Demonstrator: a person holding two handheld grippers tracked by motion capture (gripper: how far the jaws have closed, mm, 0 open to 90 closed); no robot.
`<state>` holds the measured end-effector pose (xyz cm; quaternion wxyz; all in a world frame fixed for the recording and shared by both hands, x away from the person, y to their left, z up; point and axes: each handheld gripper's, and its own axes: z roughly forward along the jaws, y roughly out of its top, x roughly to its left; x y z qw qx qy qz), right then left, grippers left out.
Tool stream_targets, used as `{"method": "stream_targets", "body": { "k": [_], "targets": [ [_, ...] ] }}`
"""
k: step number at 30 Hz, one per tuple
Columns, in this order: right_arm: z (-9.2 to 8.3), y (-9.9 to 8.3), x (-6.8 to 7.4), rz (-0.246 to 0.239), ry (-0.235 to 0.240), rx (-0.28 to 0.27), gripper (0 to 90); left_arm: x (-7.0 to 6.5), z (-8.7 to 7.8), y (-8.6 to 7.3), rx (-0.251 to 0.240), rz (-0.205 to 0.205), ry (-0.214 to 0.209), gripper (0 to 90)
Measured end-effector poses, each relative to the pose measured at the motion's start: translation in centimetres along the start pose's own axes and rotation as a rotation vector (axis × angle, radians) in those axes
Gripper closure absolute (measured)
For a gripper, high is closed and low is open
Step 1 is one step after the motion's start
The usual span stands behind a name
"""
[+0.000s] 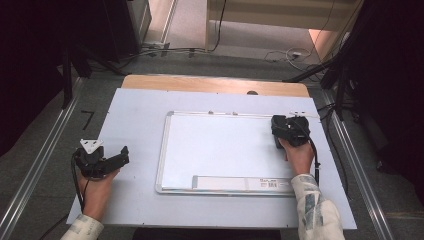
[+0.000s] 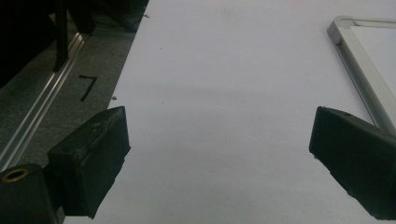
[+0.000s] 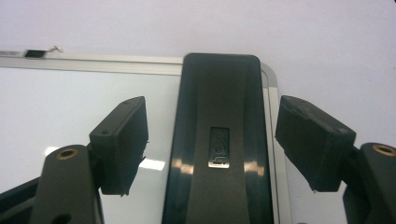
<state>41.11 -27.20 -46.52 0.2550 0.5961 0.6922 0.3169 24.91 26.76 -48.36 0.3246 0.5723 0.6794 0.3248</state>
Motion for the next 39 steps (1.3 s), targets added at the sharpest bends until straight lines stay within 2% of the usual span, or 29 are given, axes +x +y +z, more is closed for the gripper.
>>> {"method": "stream_targets", "body": {
  "k": [8, 20, 22, 28, 39],
  "targets": [
    [-1.6, -0.6, 0.2, -0.019, 0.045, -0.027, 19.2, 0.1, -0.1, 0.1, -0.005, -0.002, -0.003, 5.5],
    [-4.0, -1.8, 0.0, -0.054, 0.082, -0.056, 19.2, 0.0, -0.2, 0.1, -0.008, -0.001, -0.006, 5.5],
    [-4.2, -2.1, -0.2, -0.067, 0.072, -0.062, 19.3, 0.0, -0.2, 0.1, -0.007, 0.000, -0.007, 5.5],
    [-4.9, -2.8, -1.0, -0.057, 0.081, -0.072, 19.3, 0.1, -0.2, 0.1, -0.007, -0.002, -0.011, 5.5],
    [-6.4, -3.7, -1.6, -0.052, 0.095, -0.084, 19.4, 0.0, -0.2, 0.1, -0.007, 0.000, -0.011, 5.5]
  ]
}}
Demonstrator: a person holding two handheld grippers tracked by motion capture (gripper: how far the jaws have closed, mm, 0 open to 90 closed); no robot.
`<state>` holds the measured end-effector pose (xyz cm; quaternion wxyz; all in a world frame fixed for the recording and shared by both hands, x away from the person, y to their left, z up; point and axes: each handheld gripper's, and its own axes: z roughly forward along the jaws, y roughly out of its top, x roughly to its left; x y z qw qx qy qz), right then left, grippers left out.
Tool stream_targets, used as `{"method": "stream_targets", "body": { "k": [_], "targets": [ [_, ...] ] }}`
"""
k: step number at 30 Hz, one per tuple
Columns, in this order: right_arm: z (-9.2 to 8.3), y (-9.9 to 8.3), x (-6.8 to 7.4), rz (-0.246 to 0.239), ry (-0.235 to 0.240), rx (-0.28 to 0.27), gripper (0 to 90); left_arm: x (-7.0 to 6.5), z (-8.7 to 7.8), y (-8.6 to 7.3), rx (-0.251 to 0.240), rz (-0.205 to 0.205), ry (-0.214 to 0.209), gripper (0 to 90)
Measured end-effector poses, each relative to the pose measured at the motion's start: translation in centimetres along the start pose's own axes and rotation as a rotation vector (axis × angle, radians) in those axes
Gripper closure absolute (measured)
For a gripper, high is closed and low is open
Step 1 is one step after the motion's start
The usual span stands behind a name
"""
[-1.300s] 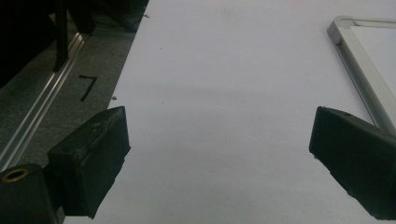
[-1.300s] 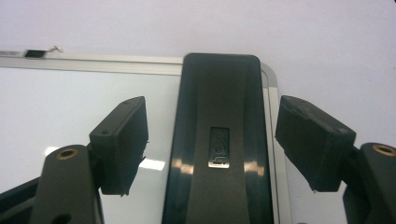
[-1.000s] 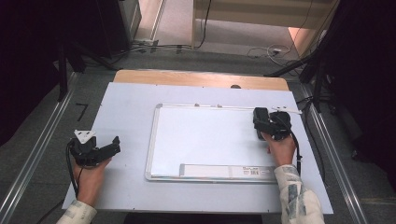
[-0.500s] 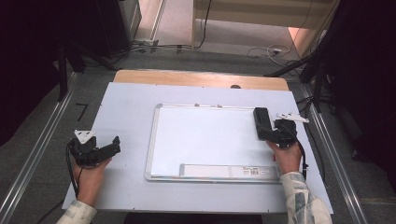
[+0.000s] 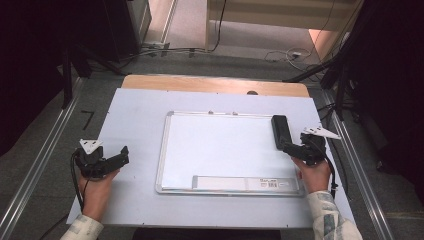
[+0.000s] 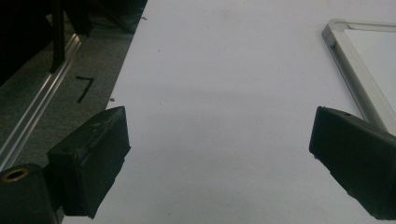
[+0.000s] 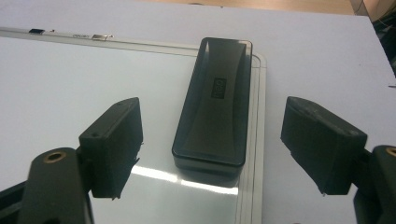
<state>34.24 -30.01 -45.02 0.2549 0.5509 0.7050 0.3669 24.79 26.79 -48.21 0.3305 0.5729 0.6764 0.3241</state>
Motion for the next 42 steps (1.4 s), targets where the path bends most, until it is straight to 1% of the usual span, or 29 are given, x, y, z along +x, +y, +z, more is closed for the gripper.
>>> {"method": "stream_targets", "body": {
  "k": [4, 14, 18, 30, 37, 42],
  "targets": [
    [-0.6, -0.3, -0.2, -0.004, 0.005, -0.004, 19.4, -0.1, 0.0, 0.0, 0.003, -0.001, -0.002, 5.5],
    [-1.7, -0.9, -0.9, -0.008, 0.001, -0.006, 19.8, -0.1, 0.1, 0.0, 0.006, 0.000, 0.003, 5.5],
    [-2.1, -1.2, -1.3, 0.003, -0.005, -0.007, 19.9, -0.1, 0.1, 0.0, 0.006, 0.000, 0.002, 5.5],
    [-3.3, -2.3, -2.6, 0.012, -0.018, -0.010, 20.0, -0.1, 0.1, 0.0, 0.004, 0.000, 0.001, 5.5],
    [-4.3, -3.0, -3.2, 0.024, -0.025, -0.010, 20.2, -0.2, 0.1, 0.0, 0.004, 0.001, 0.002, 5.5],
    [-5.1, -3.7, -4.0, 0.039, -0.037, -0.014, 20.2, -0.2, 0.1, 0.0, 0.004, 0.002, 0.002, 5.5]
  ]
}}
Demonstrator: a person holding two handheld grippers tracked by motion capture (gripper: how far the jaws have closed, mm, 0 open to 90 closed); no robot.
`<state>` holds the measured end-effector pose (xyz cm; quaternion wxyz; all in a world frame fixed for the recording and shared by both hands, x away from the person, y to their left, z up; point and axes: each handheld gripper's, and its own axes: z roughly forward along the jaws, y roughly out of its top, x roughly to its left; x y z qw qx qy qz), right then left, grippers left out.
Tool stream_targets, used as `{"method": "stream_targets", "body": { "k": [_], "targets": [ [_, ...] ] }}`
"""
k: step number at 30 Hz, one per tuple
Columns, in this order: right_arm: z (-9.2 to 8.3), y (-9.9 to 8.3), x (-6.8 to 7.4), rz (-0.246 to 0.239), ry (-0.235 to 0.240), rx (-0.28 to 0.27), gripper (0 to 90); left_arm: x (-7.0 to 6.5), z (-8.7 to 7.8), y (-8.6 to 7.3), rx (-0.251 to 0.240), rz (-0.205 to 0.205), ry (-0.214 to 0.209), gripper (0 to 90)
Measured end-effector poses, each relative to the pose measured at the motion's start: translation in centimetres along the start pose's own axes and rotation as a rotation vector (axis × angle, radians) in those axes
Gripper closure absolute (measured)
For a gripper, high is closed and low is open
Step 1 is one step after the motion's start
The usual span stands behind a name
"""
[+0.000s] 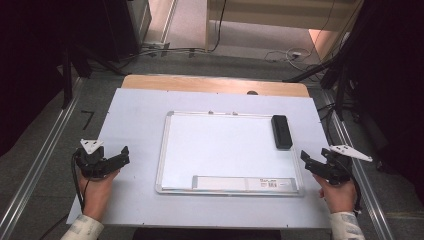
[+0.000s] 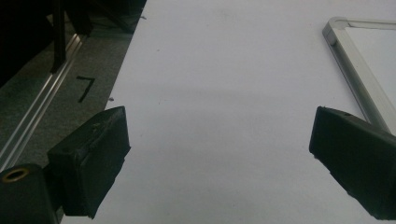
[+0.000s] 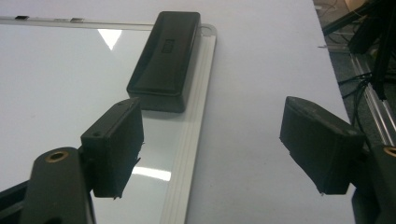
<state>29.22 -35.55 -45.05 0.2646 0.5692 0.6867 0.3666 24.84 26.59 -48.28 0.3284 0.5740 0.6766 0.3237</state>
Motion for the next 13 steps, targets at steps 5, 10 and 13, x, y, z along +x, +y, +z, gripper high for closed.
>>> {"method": "stream_targets", "body": {
  "k": [5, 10, 13],
  "targets": [
    [-0.7, -0.5, -0.3, 0.004, -0.001, -0.005, 20.2, 0.0, 0.0, 0.0, -0.001, 0.002, 0.000, 5.5],
    [-1.3, -0.8, -0.6, 0.006, -0.010, -0.012, 18.9, 0.0, 0.0, 0.0, 0.002, 0.007, -0.002, 5.5],
    [-1.5, -0.7, -0.9, 0.043, 0.004, -0.018, 15.8, 0.0, 0.0, 0.0, 0.004, 0.008, -0.002, 5.5]
  ]
}}
